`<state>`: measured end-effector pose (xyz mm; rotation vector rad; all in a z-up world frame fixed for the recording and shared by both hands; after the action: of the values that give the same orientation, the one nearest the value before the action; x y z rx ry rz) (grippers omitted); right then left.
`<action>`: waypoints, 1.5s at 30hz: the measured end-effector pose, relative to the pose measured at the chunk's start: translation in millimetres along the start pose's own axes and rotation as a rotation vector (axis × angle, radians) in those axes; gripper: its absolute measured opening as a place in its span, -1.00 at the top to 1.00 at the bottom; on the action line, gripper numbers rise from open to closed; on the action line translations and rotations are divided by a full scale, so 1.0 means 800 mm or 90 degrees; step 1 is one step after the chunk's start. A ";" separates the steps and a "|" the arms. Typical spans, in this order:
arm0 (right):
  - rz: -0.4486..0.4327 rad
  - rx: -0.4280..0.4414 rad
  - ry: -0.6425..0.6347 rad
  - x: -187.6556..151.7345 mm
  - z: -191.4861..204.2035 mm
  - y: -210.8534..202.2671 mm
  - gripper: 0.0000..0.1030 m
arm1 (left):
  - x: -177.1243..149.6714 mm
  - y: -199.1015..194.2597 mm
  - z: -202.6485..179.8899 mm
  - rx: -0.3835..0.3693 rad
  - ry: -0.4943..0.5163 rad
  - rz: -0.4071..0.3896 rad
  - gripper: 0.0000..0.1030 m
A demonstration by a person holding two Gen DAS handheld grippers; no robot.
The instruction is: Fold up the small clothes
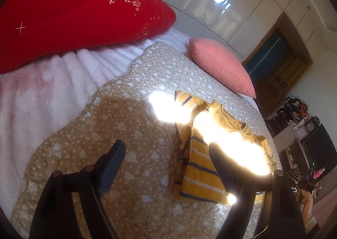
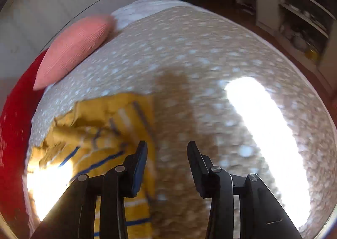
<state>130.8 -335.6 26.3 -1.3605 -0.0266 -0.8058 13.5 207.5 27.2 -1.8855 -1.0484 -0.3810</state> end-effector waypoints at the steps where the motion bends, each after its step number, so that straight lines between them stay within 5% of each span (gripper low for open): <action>1: -0.002 0.017 0.030 0.004 -0.014 -0.008 0.15 | -0.003 0.003 -0.002 0.001 0.003 0.006 -0.56; 5: -0.015 0.083 0.011 0.005 0.015 -0.044 0.15 | -0.015 0.019 -0.005 -0.013 -0.005 0.041 -0.56; 12: 0.002 0.212 -0.218 -0.062 0.215 -0.091 0.11 | -0.049 0.043 -0.029 -0.043 0.013 0.096 -0.65; 15: 0.038 0.242 -0.315 -0.116 0.302 -0.090 -0.01 | -0.050 0.041 -0.022 -0.050 -0.008 0.106 -0.02; 18: 0.076 0.256 -0.389 -0.170 0.371 -0.073 -0.08 | -0.030 0.025 -0.001 -0.054 -0.044 0.078 0.08; 23: 0.110 0.201 -0.457 -0.229 0.447 -0.014 -0.19 | 0.005 -0.011 0.048 -0.011 -0.089 0.008 -0.20; 27: 0.134 0.169 -0.460 -0.254 0.476 0.021 -0.23 | 0.017 -0.021 0.084 0.019 -0.122 -0.010 -0.22; 33: 0.075 0.018 -0.595 -0.298 0.505 0.052 -0.43 | 0.016 -0.012 0.094 0.016 -0.140 0.010 -0.22; 36: 0.038 -0.023 -0.632 -0.307 0.507 0.049 -0.14 | 0.014 -0.007 0.082 0.025 -0.115 0.014 -0.22; 38: 0.027 -0.012 -0.618 -0.298 0.500 0.040 0.55 | 0.011 -0.003 0.073 0.034 -0.097 0.015 -0.22; 39: 0.033 0.017 -0.604 -0.289 0.495 0.033 0.65 | 0.009 -0.001 0.068 0.038 -0.090 0.014 -0.22; 45: 0.002 0.114 -0.473 -0.184 0.416 -0.029 0.74 | 0.001 -0.004 0.030 0.038 -0.047 0.001 -0.22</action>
<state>151.9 26.7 61.9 -1.4180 -0.6604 -0.2501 7.9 228.4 16.3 -1.8595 -1.0959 -0.2787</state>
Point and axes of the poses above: each gripper's, at about its wrist camera, not at the fingertips, and y roughly the way its jaws point, z to its left, x to its top, the point moved 4 cm from there along y, roughly the way its jaws point, and after that the axes turned 4 degrees about -x, right-handed, at the moved point
